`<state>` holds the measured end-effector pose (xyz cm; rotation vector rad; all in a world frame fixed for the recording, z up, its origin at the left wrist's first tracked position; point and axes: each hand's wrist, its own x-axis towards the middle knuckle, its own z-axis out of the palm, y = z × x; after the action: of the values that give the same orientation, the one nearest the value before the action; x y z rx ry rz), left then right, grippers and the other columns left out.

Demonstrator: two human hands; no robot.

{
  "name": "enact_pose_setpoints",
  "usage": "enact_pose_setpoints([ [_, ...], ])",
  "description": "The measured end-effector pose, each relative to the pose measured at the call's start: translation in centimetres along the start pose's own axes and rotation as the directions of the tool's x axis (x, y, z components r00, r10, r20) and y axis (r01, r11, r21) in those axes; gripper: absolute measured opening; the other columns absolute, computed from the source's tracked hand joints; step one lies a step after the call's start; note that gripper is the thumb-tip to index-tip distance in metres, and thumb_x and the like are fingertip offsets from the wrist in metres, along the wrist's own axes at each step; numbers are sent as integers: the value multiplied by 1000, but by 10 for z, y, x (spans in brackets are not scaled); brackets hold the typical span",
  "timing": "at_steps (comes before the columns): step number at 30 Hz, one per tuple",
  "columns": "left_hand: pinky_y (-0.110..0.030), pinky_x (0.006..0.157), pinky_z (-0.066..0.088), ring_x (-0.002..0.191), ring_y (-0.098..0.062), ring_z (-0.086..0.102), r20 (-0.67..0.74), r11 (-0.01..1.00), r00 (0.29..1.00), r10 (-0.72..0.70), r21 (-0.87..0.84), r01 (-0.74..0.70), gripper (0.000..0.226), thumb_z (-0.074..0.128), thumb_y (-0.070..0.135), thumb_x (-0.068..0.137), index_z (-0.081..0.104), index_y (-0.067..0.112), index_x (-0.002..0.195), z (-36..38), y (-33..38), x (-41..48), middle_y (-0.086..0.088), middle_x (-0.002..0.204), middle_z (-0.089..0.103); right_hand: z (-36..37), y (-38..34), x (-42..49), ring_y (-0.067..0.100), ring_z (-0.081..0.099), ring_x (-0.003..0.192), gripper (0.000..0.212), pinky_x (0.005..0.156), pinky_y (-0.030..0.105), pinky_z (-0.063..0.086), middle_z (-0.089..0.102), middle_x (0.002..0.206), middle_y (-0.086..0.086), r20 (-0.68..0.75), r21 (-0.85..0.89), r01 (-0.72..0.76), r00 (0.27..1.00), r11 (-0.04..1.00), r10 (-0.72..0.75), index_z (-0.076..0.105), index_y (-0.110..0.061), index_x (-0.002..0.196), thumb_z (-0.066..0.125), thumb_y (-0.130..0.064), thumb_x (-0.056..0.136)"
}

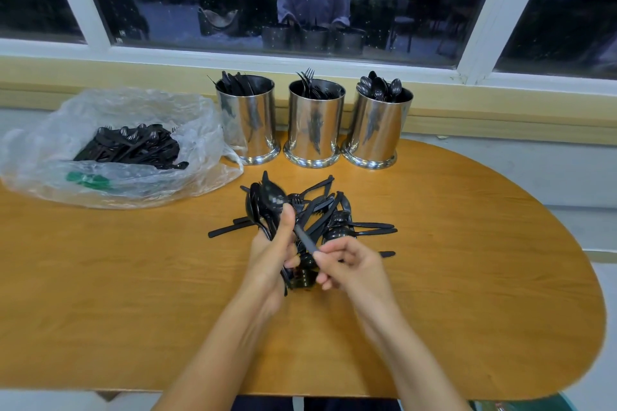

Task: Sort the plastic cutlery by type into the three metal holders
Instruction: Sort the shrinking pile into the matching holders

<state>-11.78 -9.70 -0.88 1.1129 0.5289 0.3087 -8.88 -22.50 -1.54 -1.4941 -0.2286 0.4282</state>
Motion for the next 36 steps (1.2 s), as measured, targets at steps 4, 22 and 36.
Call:
enact_pose_setpoints([
  [4, -24, 59, 38, 54, -5, 45, -70, 1000, 998, 7, 25, -5, 64, 63, 60, 70, 59, 13, 112, 1, -1, 0, 10, 59, 54, 18, 7, -4, 10, 60, 54, 6, 54, 21, 49, 64, 64, 3, 10, -3, 28, 1000, 1000, -28, 64, -2, 90, 69, -4, 87],
  [22, -24, 58, 52, 60, -14, 61, 257, 990, 964, -69, 140, 33, 25, 46, 20, 104, 64, 5, 111, -5, -1, -7, -3, 75, 68, 8, -37, 62, 4, 59, 66, 19, 65, 29, 55, 63, 86, -2, 46, -343, 110, 994, 933, -100, 63, -23, 95, 72, -36, 85],
  [36, -35, 89, 57, 101, -19, 71, 184, 997, 981, -65, 58, 55, 27, 41, 18, 105, 65, 17, 118, -11, -2, -5, -4, 105, 76, 12, -47, 73, -1, 57, 55, 20, 47, 11, 39, 66, 74, 3, 232, -357, 208, 964, 911, -130, 57, -3, 100, 65, -19, 92],
])
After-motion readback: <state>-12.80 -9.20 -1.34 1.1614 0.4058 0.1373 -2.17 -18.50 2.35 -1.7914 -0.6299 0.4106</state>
